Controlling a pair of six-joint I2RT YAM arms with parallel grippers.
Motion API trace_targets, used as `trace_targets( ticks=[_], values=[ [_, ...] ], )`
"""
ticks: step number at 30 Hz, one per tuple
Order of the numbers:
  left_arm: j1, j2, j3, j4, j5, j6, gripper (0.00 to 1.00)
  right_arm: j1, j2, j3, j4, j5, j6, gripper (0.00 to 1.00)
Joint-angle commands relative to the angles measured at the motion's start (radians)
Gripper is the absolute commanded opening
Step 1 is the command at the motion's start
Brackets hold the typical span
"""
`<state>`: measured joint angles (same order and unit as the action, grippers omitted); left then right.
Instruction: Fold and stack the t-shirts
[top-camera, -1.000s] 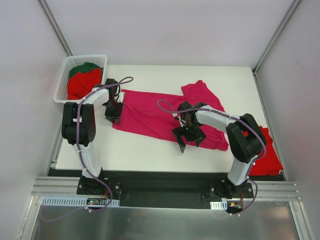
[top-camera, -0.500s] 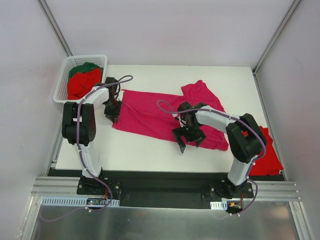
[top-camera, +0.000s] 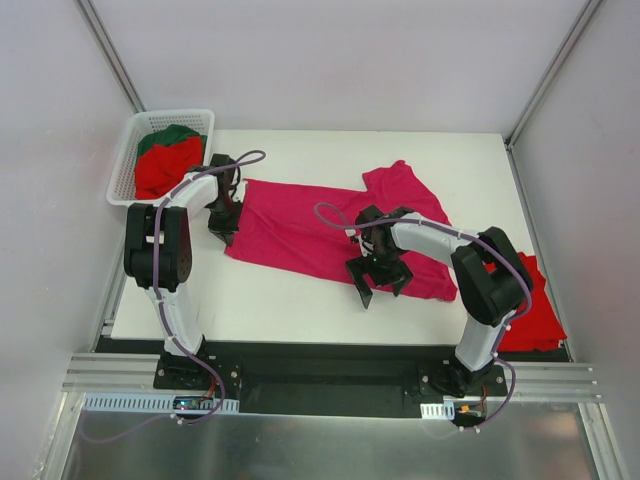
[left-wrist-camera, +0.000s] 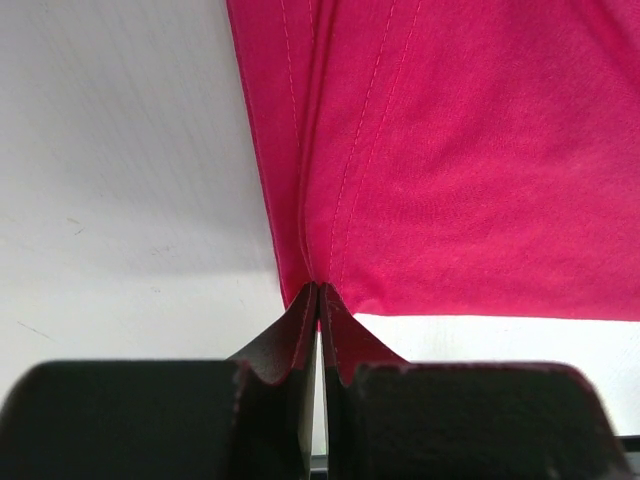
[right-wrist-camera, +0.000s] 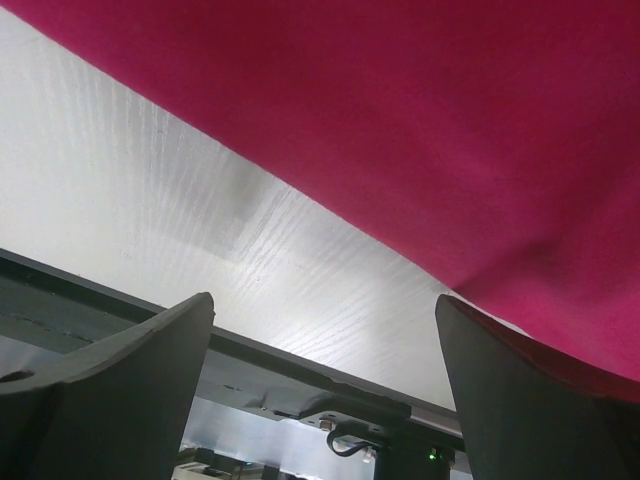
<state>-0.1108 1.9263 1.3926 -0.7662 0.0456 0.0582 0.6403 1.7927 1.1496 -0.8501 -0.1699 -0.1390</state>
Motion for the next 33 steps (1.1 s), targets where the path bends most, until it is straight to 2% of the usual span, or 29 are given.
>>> trace_targets(
  ticks=[1, 21, 33],
  values=[
    [-0.003, -0.018, 0.006, -0.028, -0.009, -0.009, 0.0, 0.005, -0.006, 0.005, -0.021, -0.01, -0.008, 0.96],
    [-0.003, -0.18, -0.104, -0.019, -0.041, 0.005, 0.0, 0.009, 0.019, 0.015, -0.014, -0.026, -0.011, 0.96],
    [-0.016, -0.22, -0.196, -0.005, -0.066, 0.005, 0.0, 0.013, 0.02, 0.009, -0.015, -0.029, -0.02, 0.96]
  ],
)
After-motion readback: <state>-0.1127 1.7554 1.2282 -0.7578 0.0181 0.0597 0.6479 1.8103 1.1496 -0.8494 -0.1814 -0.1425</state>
